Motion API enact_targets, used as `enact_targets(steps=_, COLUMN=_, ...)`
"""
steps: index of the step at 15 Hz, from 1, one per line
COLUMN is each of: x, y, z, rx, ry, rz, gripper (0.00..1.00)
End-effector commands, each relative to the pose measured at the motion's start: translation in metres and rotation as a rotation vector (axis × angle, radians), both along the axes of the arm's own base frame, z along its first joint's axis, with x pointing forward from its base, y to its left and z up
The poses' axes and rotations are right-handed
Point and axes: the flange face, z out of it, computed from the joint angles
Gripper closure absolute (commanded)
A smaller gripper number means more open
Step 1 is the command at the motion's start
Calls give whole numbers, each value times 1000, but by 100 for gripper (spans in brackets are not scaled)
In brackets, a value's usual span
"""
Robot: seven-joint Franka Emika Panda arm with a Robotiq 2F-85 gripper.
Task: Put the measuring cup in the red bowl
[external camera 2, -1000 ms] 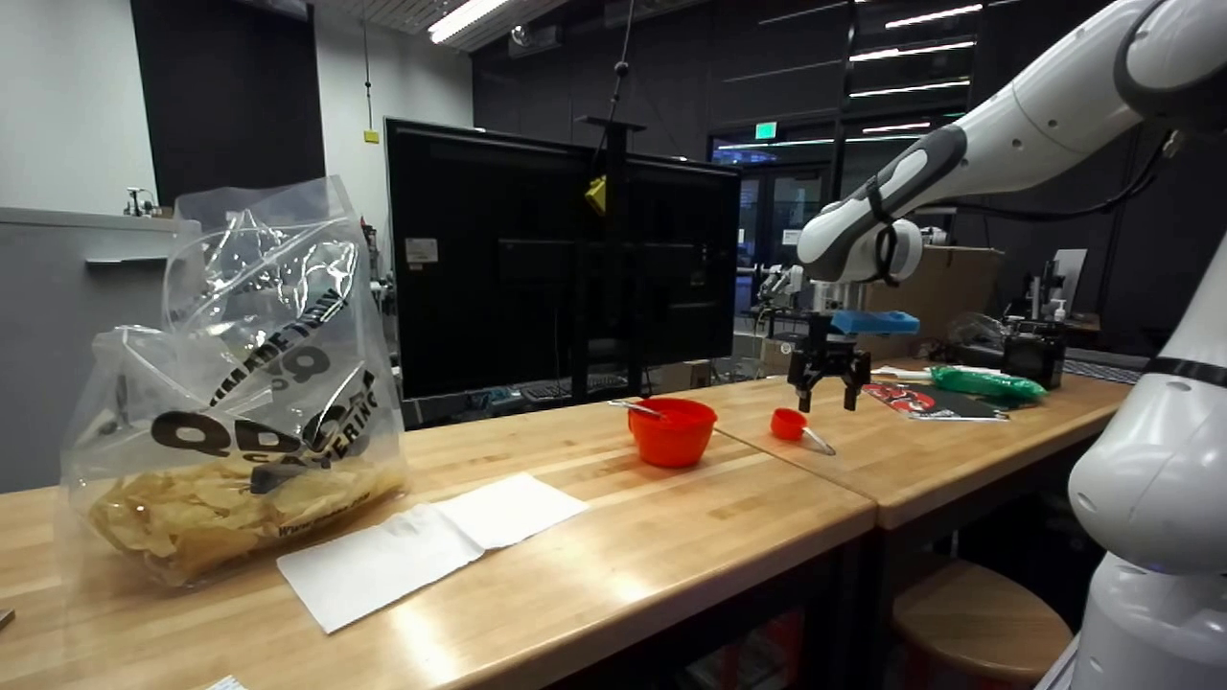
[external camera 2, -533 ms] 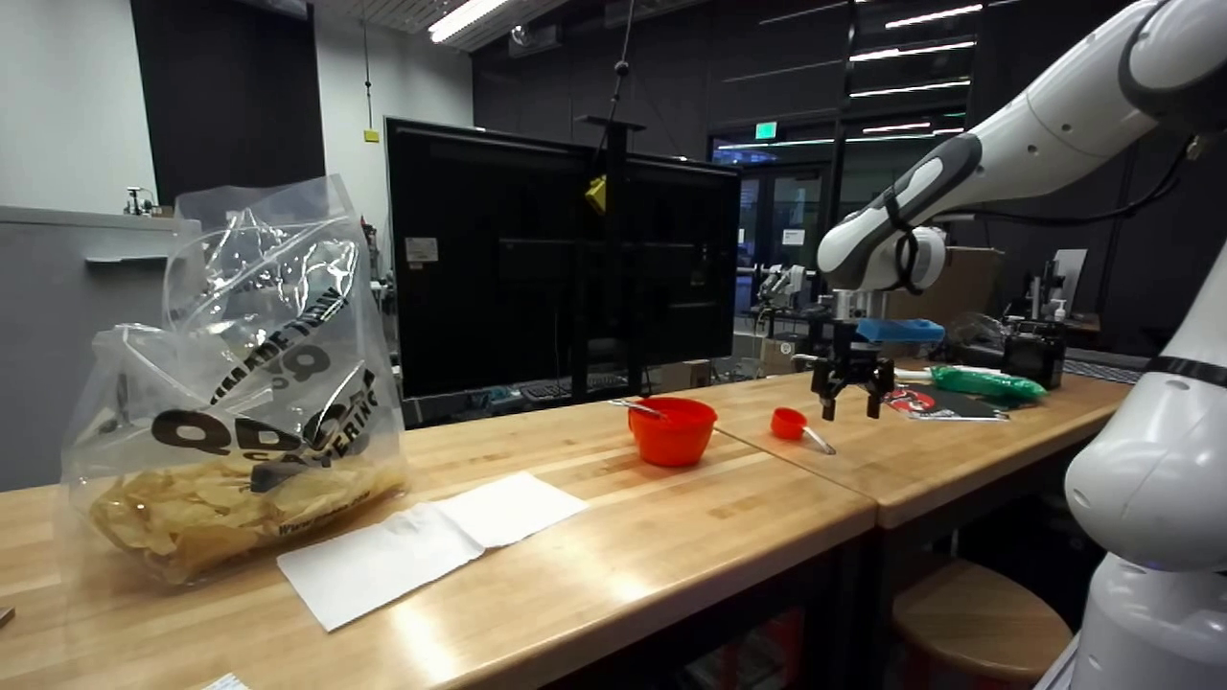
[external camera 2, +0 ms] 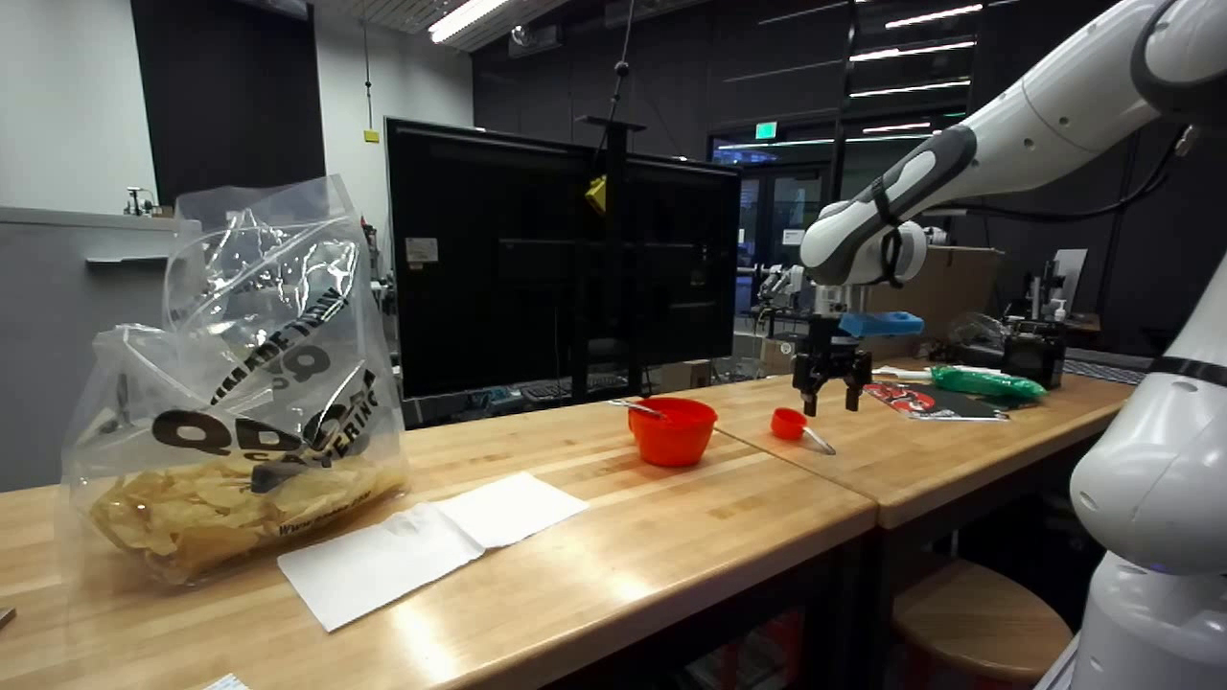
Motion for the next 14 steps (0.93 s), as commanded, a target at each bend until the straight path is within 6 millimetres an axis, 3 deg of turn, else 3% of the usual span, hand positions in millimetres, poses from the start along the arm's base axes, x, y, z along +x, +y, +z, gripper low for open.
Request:
enact_targets(steps=1, x=1, y=4, z=-4, rx=4, ry=4, rz=27, gripper=0)
enact_targets(steps=10, x=12, y=5, z=-14, rx=22, ry=29, rz=40, gripper=0)
enact_targets(steps=14, x=7, y=10, z=-6, rx=16, ry=19, rz=33, gripper=0)
